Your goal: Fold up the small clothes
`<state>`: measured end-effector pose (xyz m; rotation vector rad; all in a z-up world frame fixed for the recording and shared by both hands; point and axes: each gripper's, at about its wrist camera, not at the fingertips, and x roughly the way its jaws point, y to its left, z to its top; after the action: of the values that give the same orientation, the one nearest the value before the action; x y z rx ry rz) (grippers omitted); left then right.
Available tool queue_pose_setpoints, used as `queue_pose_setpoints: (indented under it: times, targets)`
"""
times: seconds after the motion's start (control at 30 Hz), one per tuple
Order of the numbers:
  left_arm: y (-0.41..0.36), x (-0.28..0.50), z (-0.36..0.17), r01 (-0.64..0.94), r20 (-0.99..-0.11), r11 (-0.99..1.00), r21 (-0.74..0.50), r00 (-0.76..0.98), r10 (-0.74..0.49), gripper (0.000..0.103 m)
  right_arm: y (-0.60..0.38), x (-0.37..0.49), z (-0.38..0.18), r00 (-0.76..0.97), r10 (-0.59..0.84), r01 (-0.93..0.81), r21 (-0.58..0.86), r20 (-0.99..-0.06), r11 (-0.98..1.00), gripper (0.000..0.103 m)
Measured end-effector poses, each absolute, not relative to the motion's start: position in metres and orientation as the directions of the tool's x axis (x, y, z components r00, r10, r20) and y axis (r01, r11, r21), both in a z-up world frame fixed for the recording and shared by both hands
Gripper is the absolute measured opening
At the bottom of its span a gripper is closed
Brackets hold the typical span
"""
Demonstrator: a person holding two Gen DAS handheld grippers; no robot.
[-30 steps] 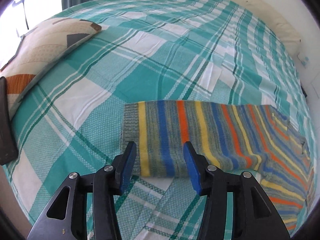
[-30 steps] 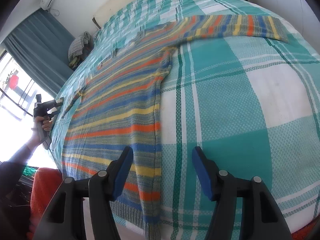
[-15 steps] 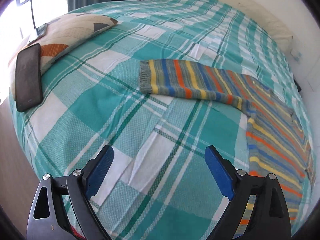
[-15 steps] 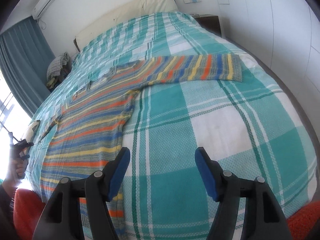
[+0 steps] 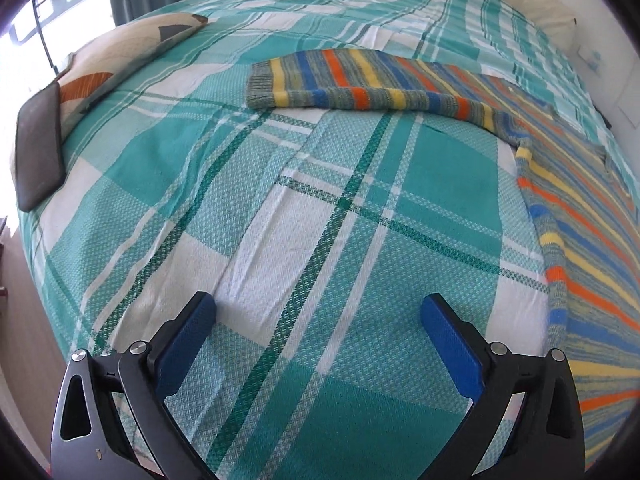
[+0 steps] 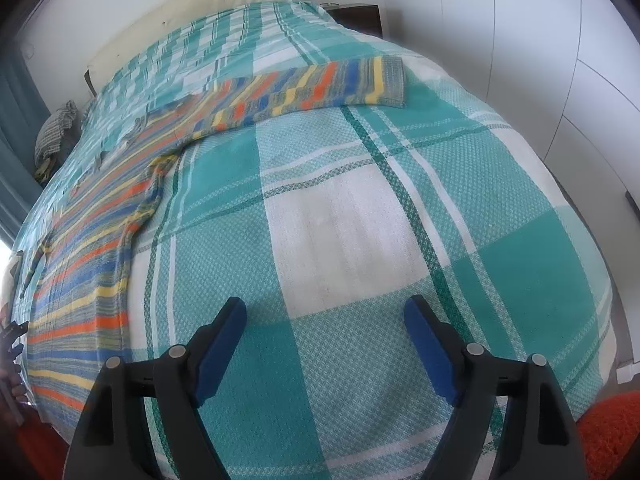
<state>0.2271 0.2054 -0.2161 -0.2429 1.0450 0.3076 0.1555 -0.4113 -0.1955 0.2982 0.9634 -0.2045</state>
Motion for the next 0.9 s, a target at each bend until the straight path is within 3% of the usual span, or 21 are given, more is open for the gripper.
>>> queue_pose_setpoints:
  times: [0.33, 0.9]
  targets:
    - [0.203, 0.228, -0.219, -0.361, -0.872, 0.932, -0.024, 0.464, 0.157, 0.103, -0.394, 0.158, -0.202, 0.544, -0.077, 0.27, 0.087, -0.836, 0.959, 0.099]
    - [0.202, 0.228, -0.219, -0.358, -0.872, 0.934, -0.016, 0.462, 0.162, 0.103, -0.384, 0.16, -0.207, 0.54, -0.114, 0.258, 0.035, -0.834, 0.966, 0.103]
